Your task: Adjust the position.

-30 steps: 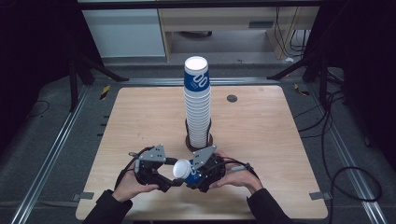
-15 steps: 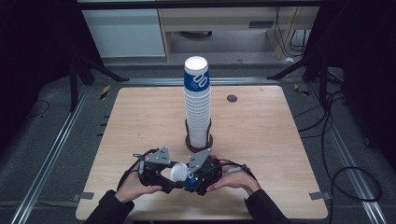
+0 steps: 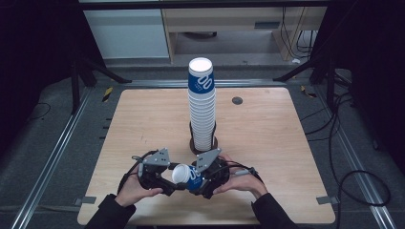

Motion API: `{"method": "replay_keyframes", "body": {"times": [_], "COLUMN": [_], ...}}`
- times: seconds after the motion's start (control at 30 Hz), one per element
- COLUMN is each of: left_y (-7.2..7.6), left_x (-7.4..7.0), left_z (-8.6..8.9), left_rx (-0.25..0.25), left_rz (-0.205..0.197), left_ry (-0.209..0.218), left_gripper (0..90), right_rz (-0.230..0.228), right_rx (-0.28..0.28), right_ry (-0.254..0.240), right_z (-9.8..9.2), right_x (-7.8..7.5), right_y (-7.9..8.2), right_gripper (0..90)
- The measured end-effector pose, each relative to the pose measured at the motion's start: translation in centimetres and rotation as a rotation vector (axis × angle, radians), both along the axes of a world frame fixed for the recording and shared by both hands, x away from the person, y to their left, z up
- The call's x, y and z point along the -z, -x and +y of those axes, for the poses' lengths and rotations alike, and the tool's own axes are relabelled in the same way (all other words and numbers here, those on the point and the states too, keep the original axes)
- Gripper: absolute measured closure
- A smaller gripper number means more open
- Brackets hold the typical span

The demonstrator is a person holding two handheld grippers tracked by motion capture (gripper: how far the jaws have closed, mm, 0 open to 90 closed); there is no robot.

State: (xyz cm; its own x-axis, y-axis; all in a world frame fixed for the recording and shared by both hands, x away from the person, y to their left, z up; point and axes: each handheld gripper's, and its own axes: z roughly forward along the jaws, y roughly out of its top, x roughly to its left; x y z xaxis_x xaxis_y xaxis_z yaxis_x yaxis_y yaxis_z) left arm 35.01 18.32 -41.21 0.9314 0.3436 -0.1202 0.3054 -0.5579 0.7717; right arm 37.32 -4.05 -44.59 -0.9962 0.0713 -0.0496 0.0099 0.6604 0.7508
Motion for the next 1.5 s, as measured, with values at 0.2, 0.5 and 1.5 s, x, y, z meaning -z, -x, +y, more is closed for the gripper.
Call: {"method": "replay_keyframes", "body": {"times": [0.2, 0.5, 1.5], "left_y": [-0.5, -1.1, -0.5], "left_x": [-0.6, -0.9, -1.0], "left_z": [1.6, 3.2, 2.7], "left_rx": [-0.051, -0.118, -0.086], "left_rz": [-0.017, -0.046, -0.064], "left_ry": [0.042, 0.159, 0.3], "left_gripper": [27.8, 27.8, 27.9], "right_rz": [0.0, 0.036, 0.125], "right_rx": [0.057, 0.126, 0.095], "right_ry": [-0.077, -0.157, -0.31], "right_z": [-1.8, -3.8, -3.6], "right_x": [-1.1, -1.4, -0.7], "right_y": [-0.6, -1.5, -1.7], "right_gripper": [7.8, 7.7, 7.7]}}
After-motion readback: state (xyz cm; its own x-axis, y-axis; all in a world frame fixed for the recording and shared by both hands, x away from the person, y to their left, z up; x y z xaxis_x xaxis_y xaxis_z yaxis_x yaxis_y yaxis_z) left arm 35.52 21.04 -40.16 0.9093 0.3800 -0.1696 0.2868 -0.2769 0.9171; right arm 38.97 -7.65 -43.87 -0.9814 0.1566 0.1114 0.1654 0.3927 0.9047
